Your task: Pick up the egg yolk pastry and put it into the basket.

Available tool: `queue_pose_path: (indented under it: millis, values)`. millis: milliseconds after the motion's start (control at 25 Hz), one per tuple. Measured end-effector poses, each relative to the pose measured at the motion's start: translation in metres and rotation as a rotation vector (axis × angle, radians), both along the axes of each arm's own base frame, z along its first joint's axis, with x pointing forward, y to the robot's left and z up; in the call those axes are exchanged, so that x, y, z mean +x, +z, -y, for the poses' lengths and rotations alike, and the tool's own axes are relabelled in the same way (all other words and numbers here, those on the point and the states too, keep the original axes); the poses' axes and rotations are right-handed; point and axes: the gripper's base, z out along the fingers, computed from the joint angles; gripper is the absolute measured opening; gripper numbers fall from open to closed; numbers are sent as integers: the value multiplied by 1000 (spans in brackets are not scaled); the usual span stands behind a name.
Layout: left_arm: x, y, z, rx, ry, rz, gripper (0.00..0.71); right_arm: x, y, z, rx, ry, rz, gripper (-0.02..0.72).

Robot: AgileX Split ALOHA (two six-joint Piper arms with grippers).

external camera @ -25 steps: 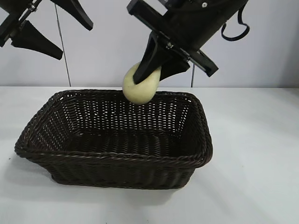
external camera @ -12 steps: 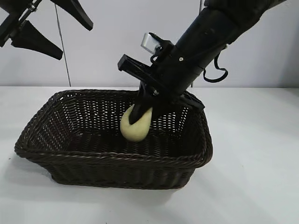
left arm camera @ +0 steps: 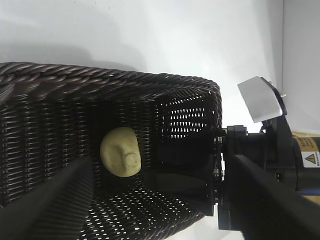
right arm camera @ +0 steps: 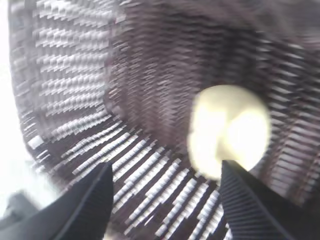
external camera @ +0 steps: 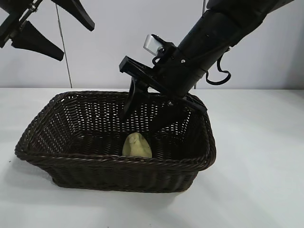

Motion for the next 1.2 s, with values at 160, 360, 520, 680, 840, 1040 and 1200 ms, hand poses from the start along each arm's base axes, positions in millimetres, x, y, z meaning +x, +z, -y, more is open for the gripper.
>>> queue_pose_path:
  millis: [160, 360, 520, 680, 840, 1040, 1200]
  values:
    - [0, 0, 0, 0, -1, -2, 541, 17, 27, 14, 22, -20, 31, 454]
    - [0, 0, 0, 1, -4, -4, 541, 37, 56, 44, 44, -63, 61, 454]
    - [0, 0, 0, 1, -4, -4, 541, 48, 72, 74, 47, -109, 54, 454]
    - [-1, 0, 0, 1, -5, -4, 541, 54, 83, 93, 48, -144, 75, 454]
    - [-1, 0, 0, 1, -6, -5, 541, 53, 89, 95, 52, -146, 88, 454]
    - [-1, 0, 0, 1, -6, -5, 541, 51, 95, 95, 61, -146, 101, 454]
    - [-1, 0, 0, 1, -6, -5, 541, 51, 96, 95, 61, -146, 102, 454]
